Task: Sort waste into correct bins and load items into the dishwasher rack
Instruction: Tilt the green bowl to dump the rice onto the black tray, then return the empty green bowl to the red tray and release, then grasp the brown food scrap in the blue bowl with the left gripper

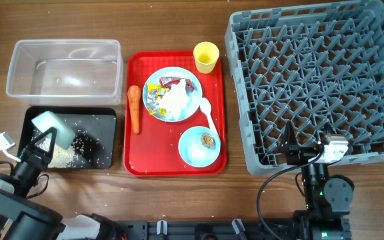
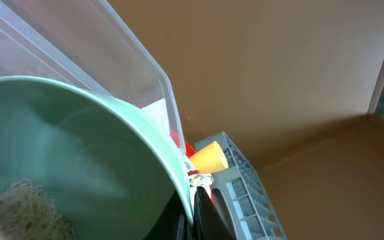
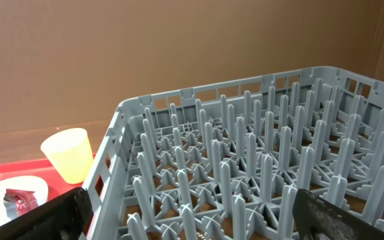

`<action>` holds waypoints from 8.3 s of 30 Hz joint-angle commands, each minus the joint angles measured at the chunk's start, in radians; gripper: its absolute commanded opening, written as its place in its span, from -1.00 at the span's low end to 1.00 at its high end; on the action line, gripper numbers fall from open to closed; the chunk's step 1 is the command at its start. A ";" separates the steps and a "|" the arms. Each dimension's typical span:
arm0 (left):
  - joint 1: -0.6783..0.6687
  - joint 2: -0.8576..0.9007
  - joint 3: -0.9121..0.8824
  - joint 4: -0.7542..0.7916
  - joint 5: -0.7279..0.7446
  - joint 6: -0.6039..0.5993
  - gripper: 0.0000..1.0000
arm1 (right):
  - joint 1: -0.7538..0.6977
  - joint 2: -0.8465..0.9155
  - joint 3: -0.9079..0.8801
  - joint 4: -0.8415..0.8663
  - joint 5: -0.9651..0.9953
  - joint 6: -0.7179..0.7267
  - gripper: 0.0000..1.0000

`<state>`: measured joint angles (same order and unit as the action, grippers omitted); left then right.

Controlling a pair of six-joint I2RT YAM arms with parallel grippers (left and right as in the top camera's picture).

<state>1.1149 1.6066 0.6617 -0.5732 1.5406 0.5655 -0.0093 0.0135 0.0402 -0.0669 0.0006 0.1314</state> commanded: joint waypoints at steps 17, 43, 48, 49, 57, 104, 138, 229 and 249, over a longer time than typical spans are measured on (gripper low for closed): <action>0.018 -0.074 0.008 0.169 0.036 -0.391 -0.91 | 0.004 -0.009 -0.003 0.003 -0.009 0.009 0.99; -0.138 -0.292 0.140 0.233 -0.179 -0.819 -0.92 | 0.004 -0.009 -0.003 0.003 -0.009 0.009 0.99; -0.478 -0.488 0.231 0.172 -0.560 -0.888 -0.92 | 0.004 -0.009 -0.003 0.003 -0.009 0.009 0.99; -0.541 -0.511 0.231 0.154 -0.631 -0.888 -0.92 | 0.004 -0.009 -0.003 0.003 -0.009 0.009 1.00; -1.271 -0.507 0.231 -0.030 -1.214 -0.888 -0.92 | 0.004 -0.009 -0.003 0.003 -0.009 0.009 0.99; -1.859 0.069 0.443 -0.098 -1.425 -0.945 -0.05 | 0.004 -0.009 -0.003 0.003 -0.009 0.009 0.99; -1.870 0.182 0.442 -0.077 -1.396 -1.000 0.33 | 0.004 -0.009 -0.003 0.003 -0.009 0.009 0.99; -1.870 0.222 0.435 -0.050 -1.463 -0.993 0.11 | 0.004 -0.009 -0.003 0.003 -0.009 0.009 0.99; -1.870 0.158 0.505 -0.165 -1.474 -0.991 -0.46 | 0.004 -0.009 -0.003 0.003 -0.009 0.009 0.99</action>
<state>-0.7509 1.8137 1.1267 -0.7071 0.0757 -0.4274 -0.0093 0.0135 0.0402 -0.0669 0.0006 0.1314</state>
